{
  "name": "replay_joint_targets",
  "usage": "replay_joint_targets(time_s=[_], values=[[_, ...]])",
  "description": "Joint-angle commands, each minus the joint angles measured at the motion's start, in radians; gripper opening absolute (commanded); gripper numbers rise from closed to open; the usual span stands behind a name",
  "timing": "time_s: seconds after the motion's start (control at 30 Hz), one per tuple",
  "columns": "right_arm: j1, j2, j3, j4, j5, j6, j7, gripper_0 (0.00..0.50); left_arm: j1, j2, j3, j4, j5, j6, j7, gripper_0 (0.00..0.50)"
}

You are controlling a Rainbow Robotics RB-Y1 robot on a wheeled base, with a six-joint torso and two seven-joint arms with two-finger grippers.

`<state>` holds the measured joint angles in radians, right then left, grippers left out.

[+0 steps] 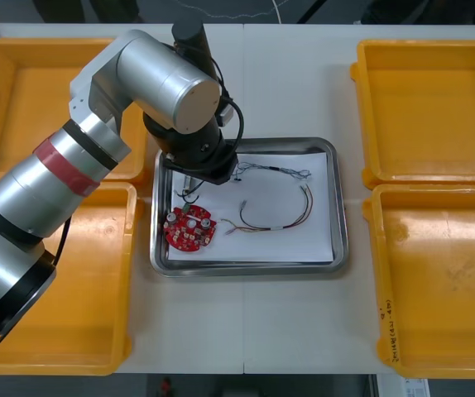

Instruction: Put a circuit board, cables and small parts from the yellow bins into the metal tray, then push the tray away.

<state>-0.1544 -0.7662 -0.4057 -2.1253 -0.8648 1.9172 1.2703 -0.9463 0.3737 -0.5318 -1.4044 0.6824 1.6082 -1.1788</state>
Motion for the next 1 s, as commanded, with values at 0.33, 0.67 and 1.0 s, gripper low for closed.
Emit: replay_joint_targets(time_s=[0.33, 0.67, 1.0], values=[[0.004, -0.038, -0.019, -0.008, -0.005, 0.003, 0.021, 0.5, -0.038, -0.039, -0.056, 0.058, -0.029, -0.088, 0.1, 0.001], [0.004, -0.038, -0.019, -0.008, -0.008, 0.003, 0.021, 0.5, -0.037, -0.039, -0.056, 0.058, -0.027, -0.087, 0.103, 0.5], [0.004, -0.038, -0.015, -0.008, -0.011, 0.003, 0.017, 0.5, -0.038, -0.033, -0.033, 0.024, -0.027, -0.045, 0.114, 0.5]])
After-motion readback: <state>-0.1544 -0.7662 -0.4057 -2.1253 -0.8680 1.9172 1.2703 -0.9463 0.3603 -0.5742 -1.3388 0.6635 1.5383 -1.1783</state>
